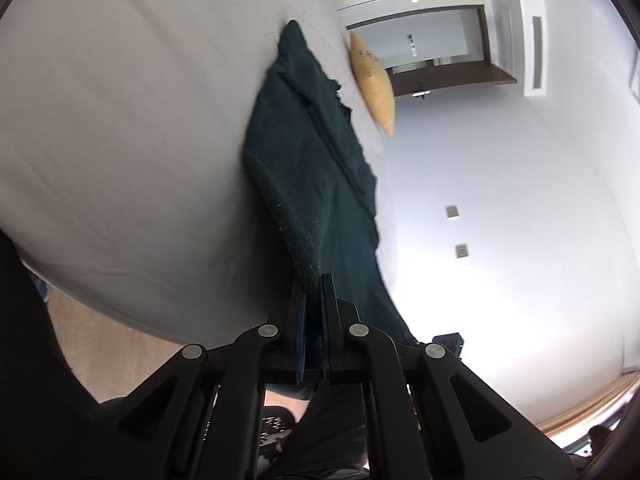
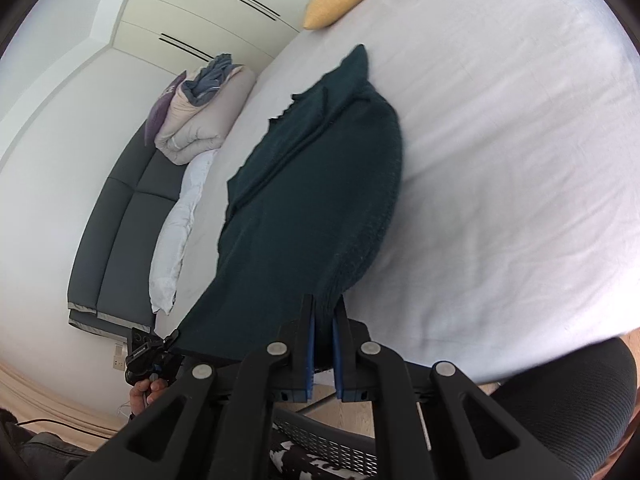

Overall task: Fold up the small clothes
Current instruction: 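Carry the held hem over the sweater toward the collar with both tools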

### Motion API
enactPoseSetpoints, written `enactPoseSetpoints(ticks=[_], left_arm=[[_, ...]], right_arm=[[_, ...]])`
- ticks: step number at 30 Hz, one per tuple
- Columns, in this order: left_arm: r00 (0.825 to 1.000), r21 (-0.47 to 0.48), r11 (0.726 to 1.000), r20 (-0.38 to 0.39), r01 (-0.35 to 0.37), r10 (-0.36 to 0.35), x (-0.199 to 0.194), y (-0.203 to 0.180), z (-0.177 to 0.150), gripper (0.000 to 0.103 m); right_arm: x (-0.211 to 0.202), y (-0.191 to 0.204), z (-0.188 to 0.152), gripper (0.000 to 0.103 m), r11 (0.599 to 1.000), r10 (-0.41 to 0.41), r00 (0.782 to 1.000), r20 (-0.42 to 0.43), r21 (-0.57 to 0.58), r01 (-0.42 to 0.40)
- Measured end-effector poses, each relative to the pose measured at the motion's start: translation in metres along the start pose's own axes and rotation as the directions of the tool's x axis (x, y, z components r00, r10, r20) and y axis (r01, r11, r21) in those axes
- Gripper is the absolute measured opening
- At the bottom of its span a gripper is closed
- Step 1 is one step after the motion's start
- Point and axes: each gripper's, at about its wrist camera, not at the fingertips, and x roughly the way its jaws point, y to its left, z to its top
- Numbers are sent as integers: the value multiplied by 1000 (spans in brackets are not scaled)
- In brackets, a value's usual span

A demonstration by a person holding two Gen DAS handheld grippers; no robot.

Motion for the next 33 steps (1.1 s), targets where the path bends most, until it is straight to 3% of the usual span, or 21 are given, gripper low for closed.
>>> enactPoseSetpoints(ticks=[8,15,27,33], left_arm=[[986,-35,990,109,133,-129,-10,-23,38,4],[973,-16,985,157,172,-168,0,-49,89,4],[973,-49,989,191,140,-129,63,-62,199,4],[979,-93,993,197,76,-57,112,-52,266,4]], right_arm=[[5,15,54,8,996,84,993,80,25,-87],[27,13,114,8,994,74,988,137,73,-84],[99,11,219,8,995,-8,988,153,104,-8],[140,4,263,8,991,-59,987,149,130,40]])
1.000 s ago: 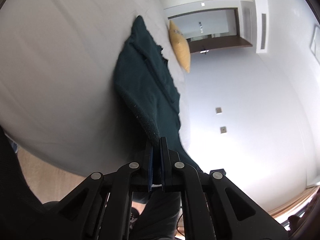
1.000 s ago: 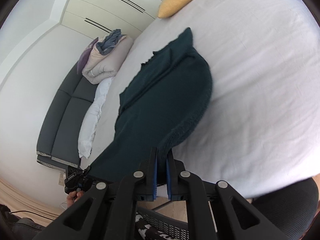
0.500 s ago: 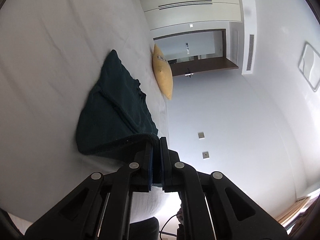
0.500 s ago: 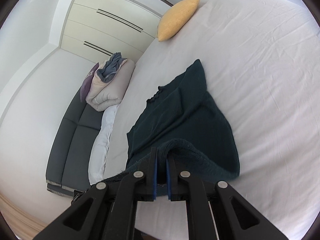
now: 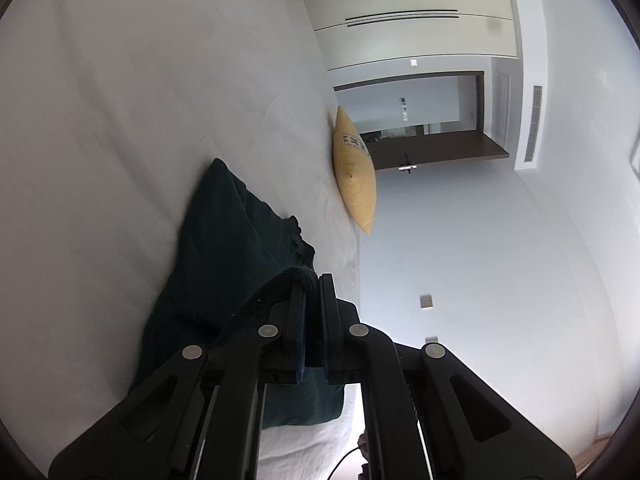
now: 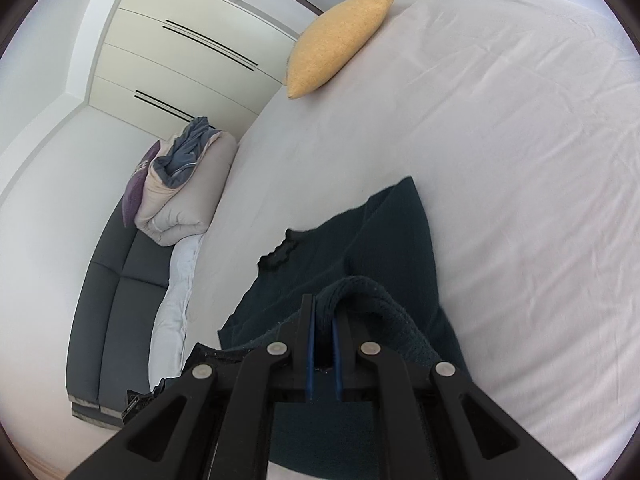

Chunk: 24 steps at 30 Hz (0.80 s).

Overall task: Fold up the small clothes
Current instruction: 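Carry the held hem over the sweater toward the collar with both tools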

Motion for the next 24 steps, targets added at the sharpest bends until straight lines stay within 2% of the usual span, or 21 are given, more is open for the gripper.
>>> enactPoseSetpoints(ticks=[12,18,20,21,22,23,24], left_arm=[[995,-10,995,4,-99,99,97,15,70,4],[984,-43,983,2,-177,178,142,39,96,5],[976,-74,974,0,-216,216,153,54,103,6],[975,-90,971,3,-223,224,155,62,107,7],[976,-100,971,12,-217,219,155,67,110,7],[975,-104,970,20,-220,223,154,71,113,7],[974,-112,969,29,-219,223,151,75,116,7]], right_arm=[[69,-24,49,8,989,-129,992,-13,68,130],[96,-41,64,10,985,-135,991,-14,106,136],[98,-43,67,14,985,-125,992,0,118,124],[98,-45,69,21,985,-114,993,11,132,111],[96,-46,70,33,985,-100,995,26,144,95],[92,-48,70,40,985,-85,995,58,153,76],[87,-48,71,53,986,-77,993,89,152,63]])
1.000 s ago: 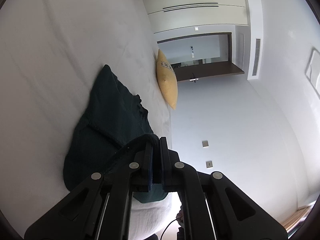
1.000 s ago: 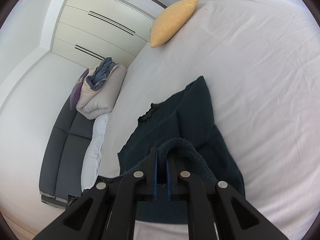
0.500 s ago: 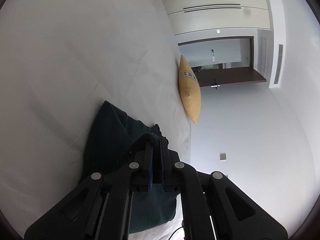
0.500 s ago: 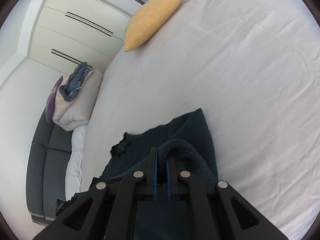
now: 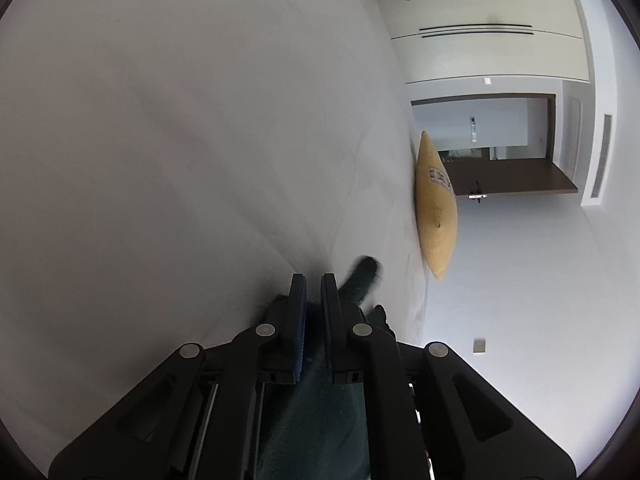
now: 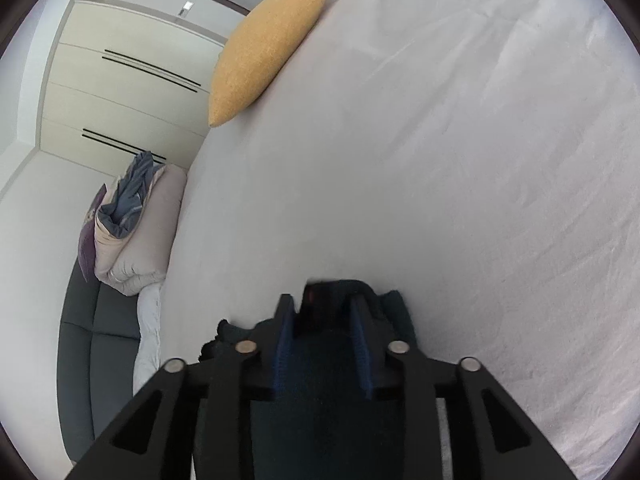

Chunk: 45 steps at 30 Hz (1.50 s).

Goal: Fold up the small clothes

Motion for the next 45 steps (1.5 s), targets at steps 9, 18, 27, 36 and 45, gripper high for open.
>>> enactPoseSetpoints(ticks=[9,18,27,36,45], left_arm=[[999,167,986,39,23,-30,-32,-43,-21,8],[986,435,888,-7,-149,169,9,-50,-93,8],[987,443,885,-11,-141,163,-14,11,-124,8],[974,591,777,69,-215,217,-64,-17,-166,29],[962,557,788,92,-262,256,-73,0,-175,68]], right_arm=[[-38,28,-15,70,991,-23,994,104,-131,37],[9,78,-102,70,916,-13,984,-176,-396,-58],[-32,29,-93,55,961,-35,999,-35,-277,24],[-113,18,-113,66,945,-32,994,105,-322,64],[-102,11,-129,67,894,-196,977,90,-392,215]])
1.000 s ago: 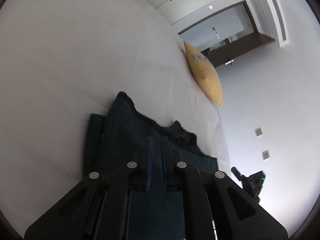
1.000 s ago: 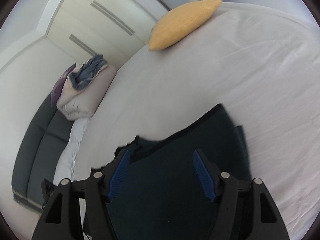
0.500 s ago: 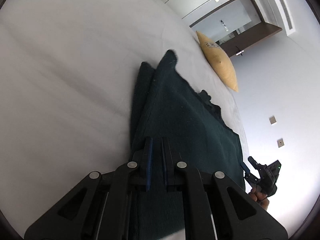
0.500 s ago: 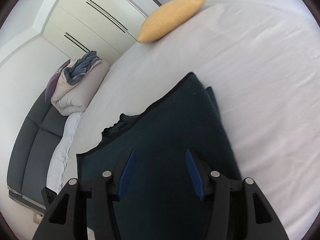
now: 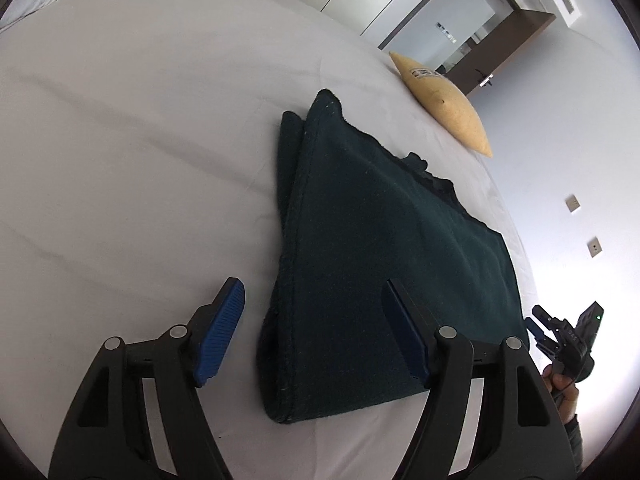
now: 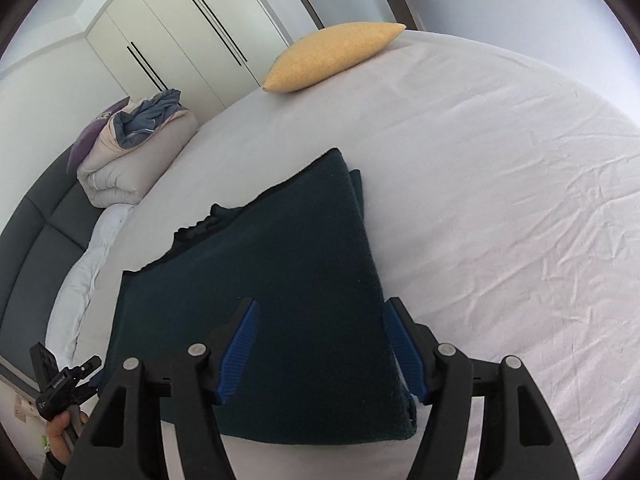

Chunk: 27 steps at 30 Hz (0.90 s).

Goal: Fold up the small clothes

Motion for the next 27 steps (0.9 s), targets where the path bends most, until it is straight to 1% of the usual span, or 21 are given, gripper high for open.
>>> enactPoseSetpoints(ticks=[1,2,3,8,10,11,12,13,14,16,19,21,24,27], left_arm=[[1000,6,1000,3,1,-1,0,1,-1,63],[1000,10,1000,0,0,0,-1,2,-3,48],[1000,12,1000,-10,5,-5,0,3,-4,37],[1000,43,999,3,-18,18,-5,4,-11,23],[1000,52,998,9,-28,28,-6,3,-13,19],[999,56,998,7,-34,33,-7,3,-14,15],[999,58,998,4,-39,39,-7,3,-15,12],[999,60,997,0,-41,41,-7,3,-16,11],[999,63,997,-1,-42,42,-7,3,-16,9],[999,63,997,2,-41,41,-10,3,-18,8],[999,62,997,0,-38,38,-15,5,-23,7],[1000,50,998,1,-29,29,-19,8,-29,7],[999,43,998,6,-44,44,-22,10,-35,7],[1000,1,1000,-5,-19,19,-18,20,-32,7]], right_arm=[[1,-2,-2,67,1000,-2,1000,-1,13,2],[2,-5,-4,67,1000,3,1000,-4,25,-3],[3,-7,-5,67,999,7,1000,-10,34,-7],[4,-9,-13,66,1000,2,1000,-24,24,-2],[4,-7,-13,58,1000,2,1000,-29,10,-2],[5,-5,-14,55,1000,-3,999,-36,-2,3],[7,-3,-14,50,1000,-23,999,-45,-20,22],[9,-1,-14,44,998,-47,998,-51,-39,45],[10,0,-15,41,997,-62,997,-54,-53,59],[9,0,-16,27,996,-73,996,-57,-64,69],[7,1,-18,17,992,-90,994,-60,-96,84],[4,2,-21,15,989,-102,993,-59,-116,95],[3,-1,-23,15,989,-101,993,-61,-114,94],[8,-7,-22,18,991,-97,993,-70,-100,90]])
